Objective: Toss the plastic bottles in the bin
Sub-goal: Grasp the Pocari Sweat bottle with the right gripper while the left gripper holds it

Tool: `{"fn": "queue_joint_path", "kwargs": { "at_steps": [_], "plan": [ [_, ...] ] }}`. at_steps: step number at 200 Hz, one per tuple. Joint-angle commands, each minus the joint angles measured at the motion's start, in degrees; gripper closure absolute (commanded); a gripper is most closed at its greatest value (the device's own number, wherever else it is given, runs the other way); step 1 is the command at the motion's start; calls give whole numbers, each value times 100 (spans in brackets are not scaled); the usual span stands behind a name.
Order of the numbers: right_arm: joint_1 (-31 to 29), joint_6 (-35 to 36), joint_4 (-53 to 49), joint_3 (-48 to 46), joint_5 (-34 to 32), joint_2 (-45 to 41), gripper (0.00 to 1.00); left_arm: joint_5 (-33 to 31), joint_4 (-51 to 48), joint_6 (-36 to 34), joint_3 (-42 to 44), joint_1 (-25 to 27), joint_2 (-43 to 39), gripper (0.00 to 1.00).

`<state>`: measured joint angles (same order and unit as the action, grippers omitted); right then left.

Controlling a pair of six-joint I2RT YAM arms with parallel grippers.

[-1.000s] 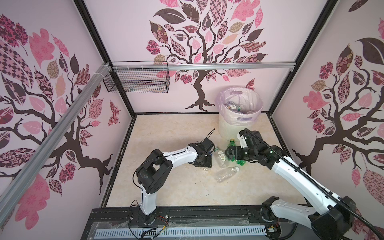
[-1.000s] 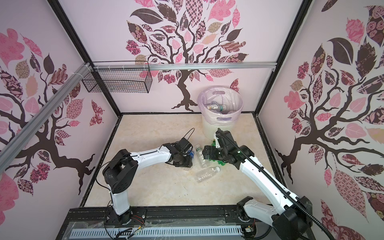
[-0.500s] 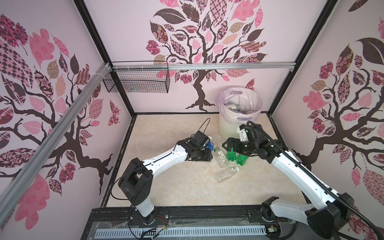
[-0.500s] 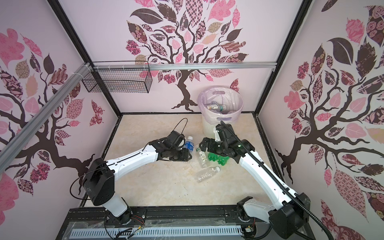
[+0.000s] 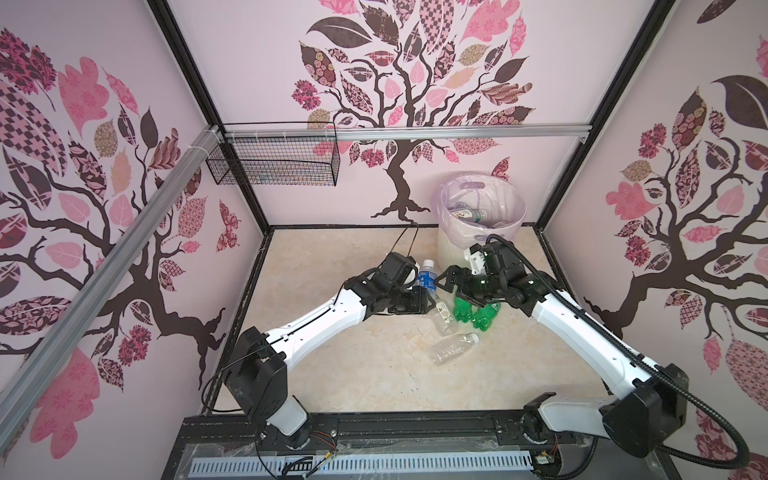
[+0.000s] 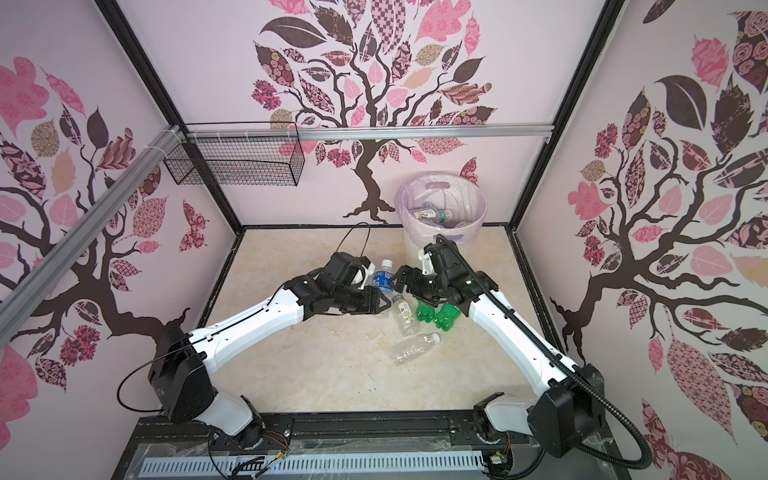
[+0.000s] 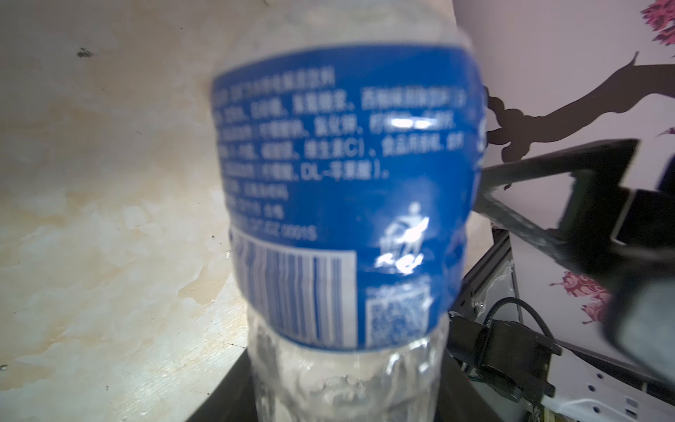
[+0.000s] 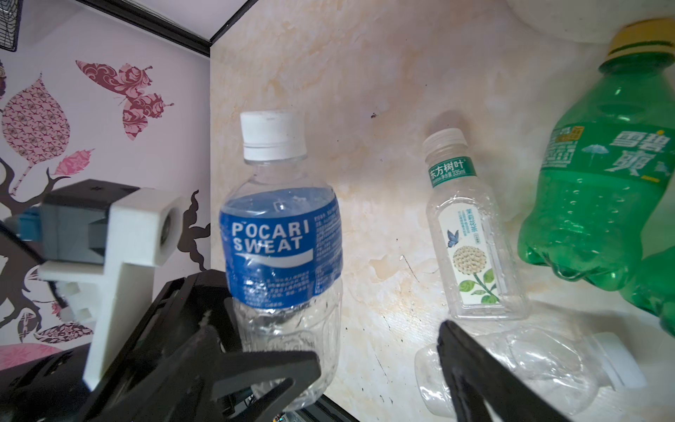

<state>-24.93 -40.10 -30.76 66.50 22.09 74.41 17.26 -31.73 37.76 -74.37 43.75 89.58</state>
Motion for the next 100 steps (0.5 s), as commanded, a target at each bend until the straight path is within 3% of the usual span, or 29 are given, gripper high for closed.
{"fn": "queue_joint_path", "kwargs": {
  "at_steps": [1, 100],
  "plan": [
    [15, -225, 260, 250, 216, 211, 7, 255, 266, 90, -226, 11, -187, 58],
    [5, -564, 743, 334, 481, 626, 15, 358, 364, 224, -377, 213, -174, 56]
  ]
}}
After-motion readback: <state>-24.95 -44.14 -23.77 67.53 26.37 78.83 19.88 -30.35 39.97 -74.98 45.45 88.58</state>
